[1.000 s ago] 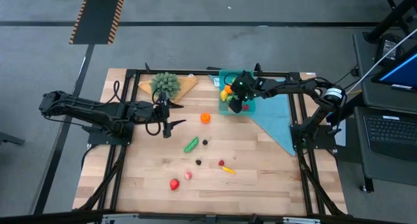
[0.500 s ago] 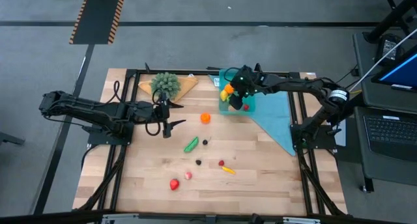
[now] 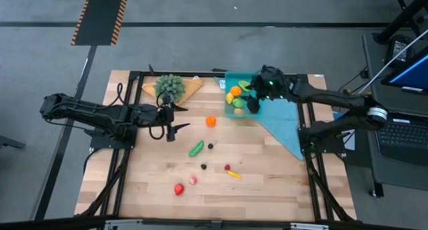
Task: Pick and placing Produce into tupperware
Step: Put the green pea into the blue bin
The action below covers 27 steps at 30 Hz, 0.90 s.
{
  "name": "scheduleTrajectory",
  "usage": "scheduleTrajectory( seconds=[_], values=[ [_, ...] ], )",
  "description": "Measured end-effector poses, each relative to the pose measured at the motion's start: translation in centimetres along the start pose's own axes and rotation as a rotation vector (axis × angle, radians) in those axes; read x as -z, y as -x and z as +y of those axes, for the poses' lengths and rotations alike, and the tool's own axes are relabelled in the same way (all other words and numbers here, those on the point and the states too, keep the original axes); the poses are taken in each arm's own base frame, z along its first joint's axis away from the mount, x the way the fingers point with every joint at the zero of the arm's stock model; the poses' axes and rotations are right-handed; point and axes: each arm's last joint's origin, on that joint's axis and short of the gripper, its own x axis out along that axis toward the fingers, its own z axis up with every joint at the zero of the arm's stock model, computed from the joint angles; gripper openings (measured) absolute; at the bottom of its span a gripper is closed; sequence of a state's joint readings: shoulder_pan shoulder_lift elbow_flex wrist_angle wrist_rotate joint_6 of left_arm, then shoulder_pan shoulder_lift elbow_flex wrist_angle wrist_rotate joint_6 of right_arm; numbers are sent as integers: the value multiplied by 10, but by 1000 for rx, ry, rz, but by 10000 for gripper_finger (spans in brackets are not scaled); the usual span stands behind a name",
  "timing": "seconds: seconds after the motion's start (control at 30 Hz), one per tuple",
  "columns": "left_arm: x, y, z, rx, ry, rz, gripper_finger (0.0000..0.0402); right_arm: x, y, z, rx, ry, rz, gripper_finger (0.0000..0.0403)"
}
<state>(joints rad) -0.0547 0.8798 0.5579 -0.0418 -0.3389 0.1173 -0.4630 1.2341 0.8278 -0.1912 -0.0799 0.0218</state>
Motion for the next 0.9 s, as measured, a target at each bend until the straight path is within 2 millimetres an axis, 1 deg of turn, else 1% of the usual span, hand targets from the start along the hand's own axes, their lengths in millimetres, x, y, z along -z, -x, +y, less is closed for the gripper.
scheduleTrajectory(
  seconds=[0.1, 0.33, 0.43, 0.53, 0.6, 0.7, 0.77, 0.9],
  values=[
    [-2, 4, 1, 10, 6, -20, 267, 18, 12, 10, -37, 6, -73, 268],
    [-2, 12, 1, 111, 19, -50, 262, 63, 32, 29, -130, 48, -197, 268],
    [9, 13, 0, 118, 48, -48, 261, 79, 37, 39, -189, 83, -258, 268],
    [23, 12, -4, 126, 91, -87, 261, 95, 39, 48, -234, 99, -296, 269],
    [33, 12, -9, 143, 99, -117, 261, 105, 38, 53, -235, 93, -302, 269],
    [41, 13, -14, 164, 109, -183, 261, 120, 36, 59, -210, 82, -288, 269],
    [47, 14, -17, 175, 103, -184, 261, 125, 37, 63, -201, 68, -290, 269],
    [50, 15, -21, 200, 136, -180, 261, 132, 39, 71, -200, 55, -309, 269]
  ],
)
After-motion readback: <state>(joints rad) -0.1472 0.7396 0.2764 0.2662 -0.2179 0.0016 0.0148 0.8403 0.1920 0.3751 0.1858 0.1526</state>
